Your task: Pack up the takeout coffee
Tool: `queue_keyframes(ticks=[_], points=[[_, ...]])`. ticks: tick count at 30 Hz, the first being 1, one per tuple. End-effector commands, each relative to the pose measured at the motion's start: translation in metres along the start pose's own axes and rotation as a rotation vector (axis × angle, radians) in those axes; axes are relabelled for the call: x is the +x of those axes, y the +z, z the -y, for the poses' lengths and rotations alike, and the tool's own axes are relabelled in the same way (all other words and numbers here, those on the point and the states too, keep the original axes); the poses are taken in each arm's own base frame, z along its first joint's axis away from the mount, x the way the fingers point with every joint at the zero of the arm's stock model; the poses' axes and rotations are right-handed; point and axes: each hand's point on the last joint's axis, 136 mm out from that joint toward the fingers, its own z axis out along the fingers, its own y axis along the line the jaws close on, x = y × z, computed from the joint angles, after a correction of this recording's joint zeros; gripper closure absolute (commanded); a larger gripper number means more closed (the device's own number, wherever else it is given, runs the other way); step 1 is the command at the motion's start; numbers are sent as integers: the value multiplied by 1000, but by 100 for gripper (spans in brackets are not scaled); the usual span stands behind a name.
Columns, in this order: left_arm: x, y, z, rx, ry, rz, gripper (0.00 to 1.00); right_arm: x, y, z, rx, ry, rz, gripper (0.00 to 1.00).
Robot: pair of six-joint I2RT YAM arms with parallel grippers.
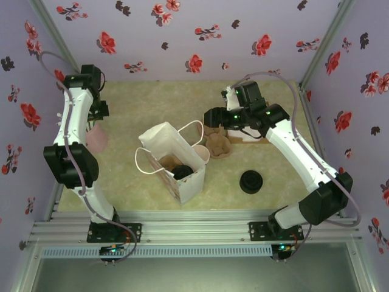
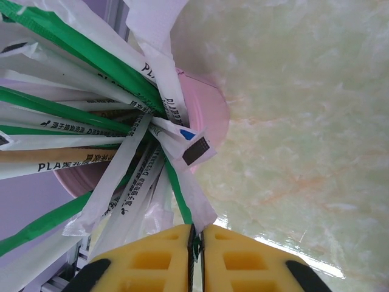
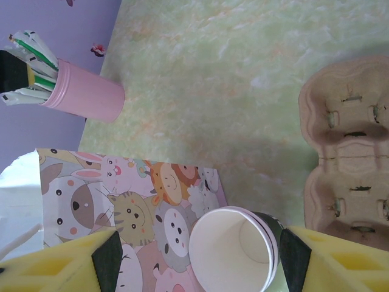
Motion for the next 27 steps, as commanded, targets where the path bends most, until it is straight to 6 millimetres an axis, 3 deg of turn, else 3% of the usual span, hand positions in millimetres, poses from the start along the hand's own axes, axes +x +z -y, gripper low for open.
queue_keyframes(ticks=[1, 11, 27], points=[[0, -16, -9, -21, 5, 28, 91, 1, 2, 5, 8, 14, -4, 29], [3, -52, -16, -8, -21, 106, 94, -1, -4, -4, -5, 16, 3, 29], [14, -132, -37, 33, -95, 298, 100, -8, -30, -26, -14, -7, 55, 23]])
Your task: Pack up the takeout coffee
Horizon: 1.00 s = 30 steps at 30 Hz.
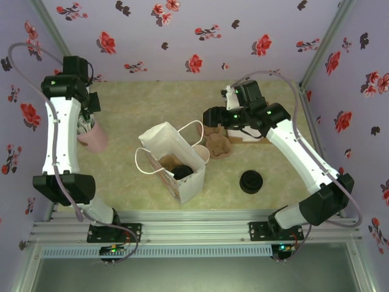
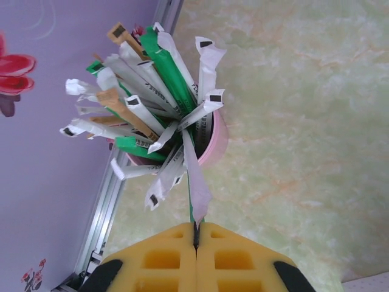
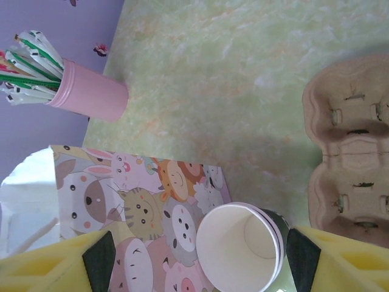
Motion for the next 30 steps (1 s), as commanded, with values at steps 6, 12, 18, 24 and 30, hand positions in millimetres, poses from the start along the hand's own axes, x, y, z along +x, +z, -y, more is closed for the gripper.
queue_keyframes(ticks=[6, 12, 18, 24, 30], points=[[1, -66, -21, 14, -67, 158, 100, -10, -31, -23, -9, -11, 71, 23], [3, -104, -33, 37, -109, 260, 100, -12, -43, -34, -16, -21, 98, 22], [6, -142, -27, 165, -138, 343, 100, -11, -56, -42, -9, -35, 119, 22], [14, -178, 4, 420, -138, 403, 100, -9, -70, -44, 5, -37, 146, 22], [29, -205, 36, 668, -109, 407, 100, -3, -81, -42, 22, -31, 163, 22]])
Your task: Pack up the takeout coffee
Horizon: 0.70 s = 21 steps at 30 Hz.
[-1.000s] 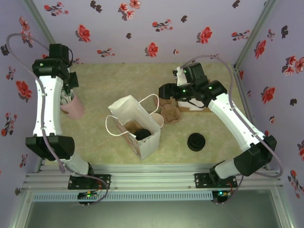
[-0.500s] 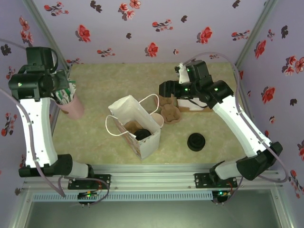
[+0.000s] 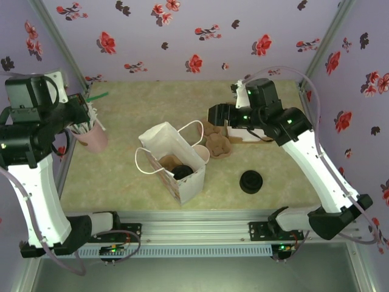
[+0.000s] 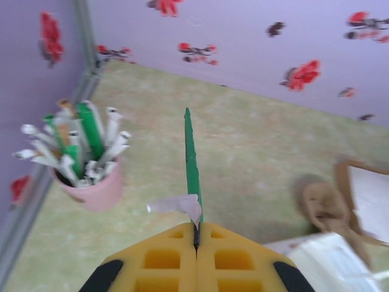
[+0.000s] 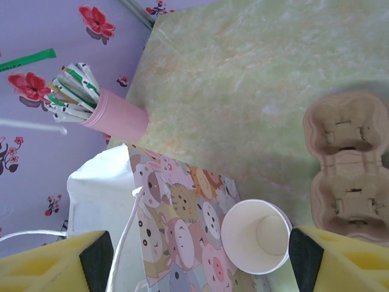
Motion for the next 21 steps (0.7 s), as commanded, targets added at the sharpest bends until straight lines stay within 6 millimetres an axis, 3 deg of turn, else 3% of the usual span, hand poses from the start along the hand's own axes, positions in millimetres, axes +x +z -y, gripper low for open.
queue_keyframes(ticks=[1, 6, 12, 21], points=[[5, -8, 39, 227, -25, -16, 100, 1, -16, -1, 17, 7, 30, 22], [11, -20, 64, 382, -42, -32, 100, 6, -24, 2, 29, 13, 43, 22], [16, -26, 67, 402, -39, -31, 100, 14, -27, 3, 26, 22, 41, 22], [3, 9, 7, 43, 15, 7, 100, 18, -29, 4, 25, 14, 38, 22]])
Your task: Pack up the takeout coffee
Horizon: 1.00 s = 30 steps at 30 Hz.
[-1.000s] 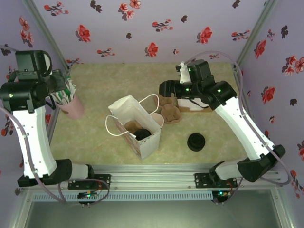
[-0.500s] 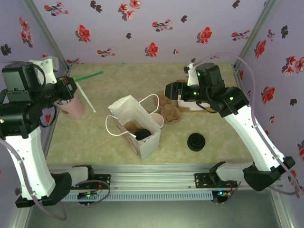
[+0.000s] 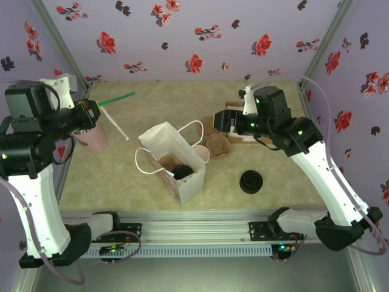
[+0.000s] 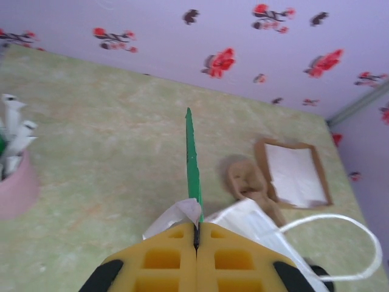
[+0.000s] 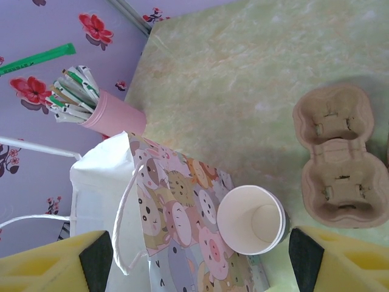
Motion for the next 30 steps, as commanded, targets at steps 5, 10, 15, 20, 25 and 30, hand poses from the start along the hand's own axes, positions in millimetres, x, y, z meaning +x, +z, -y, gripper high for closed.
queue_keyframes(ticks=[5, 10, 15, 20, 25, 30], points=[[-36, 23, -48, -266, 76, 53, 100, 5, 2, 2, 7, -15, -6, 21], [-60, 38, -78, -385, 89, 78, 100, 6, 10, 6, 21, -54, -25, 19], [-83, 61, -96, -420, 96, 110, 100, 8, 23, 12, 30, -81, -50, 19], [-96, 81, -109, -440, 117, 123, 100, 4, 33, 18, 13, -80, -63, 19], [-94, 89, -104, -397, 107, 104, 100, -11, 41, 11, -36, -93, -48, 19], [-91, 84, -66, -208, 72, 87, 100, -40, 41, -20, -163, -180, 46, 20]])
